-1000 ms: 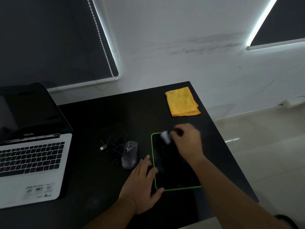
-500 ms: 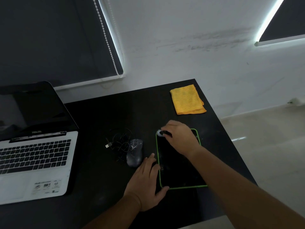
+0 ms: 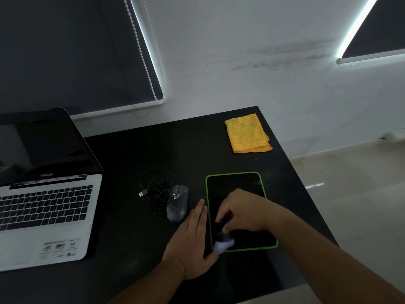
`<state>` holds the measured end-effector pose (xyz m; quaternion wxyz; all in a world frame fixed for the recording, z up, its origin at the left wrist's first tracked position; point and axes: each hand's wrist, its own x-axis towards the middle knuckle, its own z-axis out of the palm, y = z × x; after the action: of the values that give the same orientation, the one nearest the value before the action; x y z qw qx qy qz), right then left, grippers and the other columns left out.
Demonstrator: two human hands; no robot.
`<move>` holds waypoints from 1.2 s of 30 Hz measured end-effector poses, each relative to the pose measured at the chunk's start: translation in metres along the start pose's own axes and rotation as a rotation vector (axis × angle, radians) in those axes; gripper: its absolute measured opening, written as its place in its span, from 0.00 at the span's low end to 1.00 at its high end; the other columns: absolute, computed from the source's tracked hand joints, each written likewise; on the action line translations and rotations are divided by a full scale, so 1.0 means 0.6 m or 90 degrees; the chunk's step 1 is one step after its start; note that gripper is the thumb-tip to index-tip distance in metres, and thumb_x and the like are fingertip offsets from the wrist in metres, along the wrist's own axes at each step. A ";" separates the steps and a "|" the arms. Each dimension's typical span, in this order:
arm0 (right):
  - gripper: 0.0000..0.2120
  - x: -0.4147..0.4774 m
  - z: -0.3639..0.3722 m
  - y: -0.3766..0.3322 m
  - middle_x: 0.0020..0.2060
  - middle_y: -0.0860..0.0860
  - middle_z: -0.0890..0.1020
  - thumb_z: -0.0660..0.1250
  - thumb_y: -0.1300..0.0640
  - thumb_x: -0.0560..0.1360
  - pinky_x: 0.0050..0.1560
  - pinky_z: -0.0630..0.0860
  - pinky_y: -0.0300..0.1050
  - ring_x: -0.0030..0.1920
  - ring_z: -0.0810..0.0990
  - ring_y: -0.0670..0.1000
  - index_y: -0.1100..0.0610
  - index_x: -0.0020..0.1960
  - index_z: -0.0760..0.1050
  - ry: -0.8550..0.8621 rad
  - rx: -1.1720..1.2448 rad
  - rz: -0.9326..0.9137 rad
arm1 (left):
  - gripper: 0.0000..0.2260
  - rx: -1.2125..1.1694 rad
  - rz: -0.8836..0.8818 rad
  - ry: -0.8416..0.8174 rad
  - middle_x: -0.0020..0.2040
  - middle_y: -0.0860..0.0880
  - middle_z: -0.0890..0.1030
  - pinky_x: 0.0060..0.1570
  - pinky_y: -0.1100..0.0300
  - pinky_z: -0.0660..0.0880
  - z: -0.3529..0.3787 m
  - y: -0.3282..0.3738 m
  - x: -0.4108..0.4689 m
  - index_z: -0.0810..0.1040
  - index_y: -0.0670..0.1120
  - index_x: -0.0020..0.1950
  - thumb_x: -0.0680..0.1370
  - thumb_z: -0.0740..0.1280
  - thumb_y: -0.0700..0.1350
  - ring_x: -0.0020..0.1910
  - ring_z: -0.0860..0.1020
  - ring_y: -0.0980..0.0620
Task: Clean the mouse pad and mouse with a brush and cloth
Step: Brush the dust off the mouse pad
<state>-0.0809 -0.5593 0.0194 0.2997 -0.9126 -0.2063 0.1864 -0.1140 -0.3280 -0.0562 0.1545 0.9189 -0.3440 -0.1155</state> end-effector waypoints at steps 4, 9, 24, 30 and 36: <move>0.10 -0.004 0.017 -0.008 0.47 0.49 0.85 0.77 0.58 0.73 0.50 0.81 0.45 0.45 0.81 0.44 0.55 0.54 0.86 0.313 -0.035 0.055 | 0.47 0.031 0.014 0.004 0.82 0.46 0.31 0.79 0.58 0.44 0.002 0.000 -0.001 0.40 0.41 0.84 0.79 0.54 0.71 0.82 0.40 0.52; 0.13 -0.016 0.018 -0.020 0.52 0.47 0.86 0.76 0.54 0.73 0.55 0.76 0.38 0.50 0.81 0.43 0.53 0.57 0.85 0.035 -0.025 0.003 | 0.46 0.022 0.032 0.014 0.85 0.46 0.40 0.82 0.53 0.47 0.013 -0.007 0.003 0.45 0.41 0.84 0.80 0.57 0.71 0.83 0.40 0.51; 0.06 -0.139 0.101 -0.034 0.38 0.46 0.84 0.80 0.57 0.68 0.42 0.80 0.41 0.38 0.82 0.43 0.54 0.43 0.85 0.405 0.139 0.338 | 0.43 0.072 0.060 0.010 0.85 0.46 0.48 0.81 0.46 0.52 0.022 -0.012 0.007 0.55 0.45 0.84 0.79 0.57 0.71 0.84 0.42 0.48; 0.07 -0.212 0.095 0.011 0.35 0.51 0.78 0.77 0.57 0.72 0.36 0.70 0.45 0.34 0.75 0.52 0.57 0.39 0.81 0.620 -0.015 0.552 | 0.43 0.079 0.055 0.016 0.85 0.47 0.49 0.80 0.49 0.47 0.020 -0.008 0.007 0.55 0.45 0.84 0.79 0.56 0.72 0.84 0.42 0.49; 0.06 -0.141 0.111 -0.022 0.39 0.51 0.83 0.80 0.60 0.69 0.41 0.77 0.43 0.38 0.81 0.49 0.57 0.43 0.84 0.493 0.076 0.383 | 0.43 0.073 0.059 0.014 0.85 0.46 0.50 0.80 0.49 0.48 0.019 -0.009 0.006 0.56 0.45 0.84 0.79 0.57 0.72 0.84 0.43 0.48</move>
<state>-0.1867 -0.5596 -0.0042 0.3386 -0.9154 0.2038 -0.0765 -0.1115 -0.3287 -0.0690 0.1102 0.9106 -0.3907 -0.0782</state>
